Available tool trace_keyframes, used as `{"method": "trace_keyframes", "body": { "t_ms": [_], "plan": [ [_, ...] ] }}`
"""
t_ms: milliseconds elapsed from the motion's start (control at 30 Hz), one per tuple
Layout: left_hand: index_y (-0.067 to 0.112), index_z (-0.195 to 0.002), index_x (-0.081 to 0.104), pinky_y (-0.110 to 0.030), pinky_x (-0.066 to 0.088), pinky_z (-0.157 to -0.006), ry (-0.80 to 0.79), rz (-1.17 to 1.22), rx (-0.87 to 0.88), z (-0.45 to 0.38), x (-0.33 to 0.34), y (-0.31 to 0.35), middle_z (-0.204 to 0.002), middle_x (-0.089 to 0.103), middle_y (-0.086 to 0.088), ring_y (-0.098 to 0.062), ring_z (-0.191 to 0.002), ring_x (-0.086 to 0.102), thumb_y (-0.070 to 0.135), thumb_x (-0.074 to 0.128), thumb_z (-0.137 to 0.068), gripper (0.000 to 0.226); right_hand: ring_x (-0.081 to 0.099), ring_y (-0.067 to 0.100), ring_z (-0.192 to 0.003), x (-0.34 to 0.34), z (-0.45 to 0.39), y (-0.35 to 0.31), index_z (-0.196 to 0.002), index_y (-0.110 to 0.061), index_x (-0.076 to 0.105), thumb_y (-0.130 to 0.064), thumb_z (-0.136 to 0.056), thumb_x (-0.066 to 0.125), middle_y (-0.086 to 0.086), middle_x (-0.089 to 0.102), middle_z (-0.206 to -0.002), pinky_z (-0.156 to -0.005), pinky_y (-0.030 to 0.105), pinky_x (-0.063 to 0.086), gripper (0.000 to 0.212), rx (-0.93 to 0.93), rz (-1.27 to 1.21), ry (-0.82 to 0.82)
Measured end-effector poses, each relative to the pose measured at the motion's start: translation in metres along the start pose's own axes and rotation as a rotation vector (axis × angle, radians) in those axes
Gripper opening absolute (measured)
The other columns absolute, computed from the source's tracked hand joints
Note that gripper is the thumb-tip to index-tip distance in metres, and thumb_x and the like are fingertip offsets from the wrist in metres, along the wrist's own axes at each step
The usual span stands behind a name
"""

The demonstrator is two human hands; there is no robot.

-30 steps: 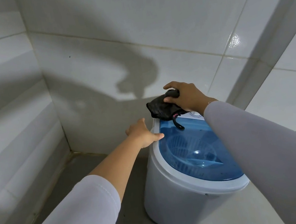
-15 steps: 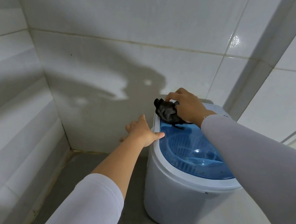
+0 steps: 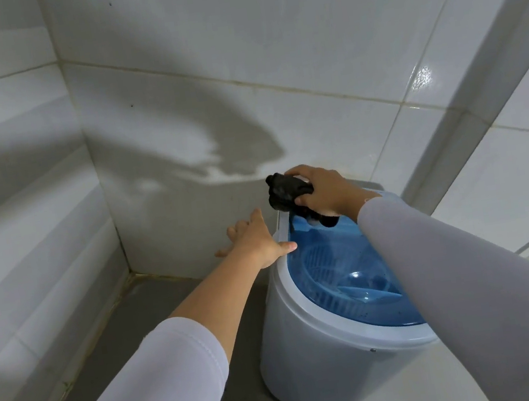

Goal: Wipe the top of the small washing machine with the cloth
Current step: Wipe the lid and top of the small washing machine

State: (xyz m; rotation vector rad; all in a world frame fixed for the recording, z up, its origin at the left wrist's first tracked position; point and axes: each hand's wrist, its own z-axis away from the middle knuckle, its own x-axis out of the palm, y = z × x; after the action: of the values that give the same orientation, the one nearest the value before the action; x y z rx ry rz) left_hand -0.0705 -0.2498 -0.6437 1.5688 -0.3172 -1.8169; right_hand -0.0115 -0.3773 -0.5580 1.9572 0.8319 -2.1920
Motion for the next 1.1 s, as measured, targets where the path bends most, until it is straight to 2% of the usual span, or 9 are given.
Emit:
{"method": "trace_keyframes", "body": {
  "t_ms": [100, 167, 233, 300, 367, 433, 700, 967, 1100],
  "plan": [
    [0.023, -0.152, 0.003, -0.059, 0.026, -0.111, 0.005, 0.004, -0.004, 0.0, 0.0, -0.001, -0.153, 0.024, -0.013, -0.034, -0.142, 0.017, 0.058, 0.069, -0.072, 0.109, 0.057, 0.027, -0.103, -0.003, 0.001, 0.001, -0.136, -0.04, 0.037, -0.011, -0.087, 0.048, 0.008, 0.055, -0.129, -0.085, 0.033, 0.048, 0.058, -0.028, 0.117, -0.113],
    [0.024, -0.152, 0.002, -0.059, 0.025, -0.111, 0.001, 0.016, -0.005, 0.001, 0.0, -0.001, -0.154, 0.023, -0.013, -0.034, -0.143, 0.015, 0.057, 0.069, -0.073, 0.109, 0.05, 0.027, -0.12, 0.004, 0.001, 0.006, -0.138, -0.045, 0.033, -0.008, -0.086, 0.044, 0.001, 0.043, -0.142, -0.096, 0.04, 0.047, 0.065, -0.041, 0.245, -0.137],
    [0.025, -0.152, 0.001, -0.06, 0.024, -0.111, 0.004, 0.025, -0.002, 0.004, 0.0, 0.0, -0.155, 0.021, -0.012, -0.033, -0.143, 0.013, 0.057, 0.069, -0.074, 0.108, 0.032, 0.022, -0.138, 0.013, 0.001, 0.01, -0.14, -0.046, 0.029, -0.006, -0.087, 0.042, -0.007, 0.026, -0.154, -0.106, 0.047, 0.038, 0.068, -0.081, 0.304, -0.118],
    [0.026, -0.152, 0.0, -0.062, 0.023, -0.111, 0.009, 0.026, 0.002, 0.005, 0.0, 0.0, -0.155, 0.021, -0.011, -0.033, -0.144, 0.012, 0.056, 0.068, -0.074, 0.108, 0.023, 0.019, -0.143, 0.022, 0.003, 0.011, -0.142, -0.04, 0.031, -0.01, -0.091, 0.039, -0.008, 0.021, -0.157, -0.113, 0.047, 0.029, 0.059, -0.109, 0.264, -0.145],
    [0.025, -0.152, 0.0, -0.061, 0.023, -0.111, 0.017, 0.021, 0.007, 0.003, 0.001, -0.002, -0.155, 0.021, -0.012, -0.034, -0.144, 0.013, 0.057, 0.068, -0.074, 0.108, 0.02, 0.018, -0.144, 0.032, 0.006, 0.012, -0.142, -0.035, 0.035, -0.026, -0.095, 0.036, -0.007, 0.022, -0.157, -0.117, 0.045, 0.022, 0.047, -0.112, 0.227, -0.165],
    [0.024, -0.152, 0.001, -0.059, 0.023, -0.112, 0.026, 0.004, 0.009, -0.001, 0.003, -0.003, -0.155, 0.023, -0.013, -0.034, -0.144, 0.015, 0.059, 0.068, -0.073, 0.11, 0.022, 0.019, -0.143, 0.041, 0.01, 0.014, -0.141, -0.036, 0.036, -0.036, -0.096, 0.037, -0.008, 0.024, -0.156, -0.116, 0.046, 0.022, 0.045, -0.108, 0.237, -0.143],
    [0.024, -0.152, 0.003, -0.058, 0.026, -0.111, 0.053, -0.043, 0.0, -0.003, 0.006, -0.005, -0.152, 0.03, -0.013, -0.033, -0.141, 0.023, 0.066, 0.067, -0.067, 0.114, 0.039, 0.024, -0.133, 0.044, 0.01, 0.018, -0.134, -0.039, 0.046, -0.009, -0.091, 0.047, -0.01, 0.036, -0.151, -0.104, 0.045, 0.04, 0.052, -0.108, 0.249, -0.059],
    [0.024, -0.152, 0.001, -0.058, 0.024, -0.112, 0.062, -0.046, -0.019, 0.004, 0.004, -0.001, -0.153, 0.027, -0.013, -0.034, -0.142, 0.018, 0.062, 0.067, -0.071, 0.111, 0.047, 0.022, -0.128, 0.042, 0.014, 0.027, -0.128, -0.034, 0.056, -0.001, -0.083, 0.056, -0.006, 0.049, -0.143, -0.104, 0.039, 0.042, 0.056, -0.11, 0.193, -0.003],
    [0.027, -0.152, 0.0, -0.065, 0.022, -0.109, 0.071, -0.061, -0.024, 0.013, 0.002, 0.005, -0.154, 0.024, -0.011, -0.032, -0.143, 0.015, 0.058, 0.066, -0.076, 0.105, 0.05, 0.022, -0.126, 0.038, 0.02, 0.029, -0.126, -0.03, 0.059, 0.006, -0.082, 0.053, -0.005, 0.052, -0.14, -0.103, 0.035, 0.043, 0.057, -0.104, 0.161, 0.017]
  ]
}}
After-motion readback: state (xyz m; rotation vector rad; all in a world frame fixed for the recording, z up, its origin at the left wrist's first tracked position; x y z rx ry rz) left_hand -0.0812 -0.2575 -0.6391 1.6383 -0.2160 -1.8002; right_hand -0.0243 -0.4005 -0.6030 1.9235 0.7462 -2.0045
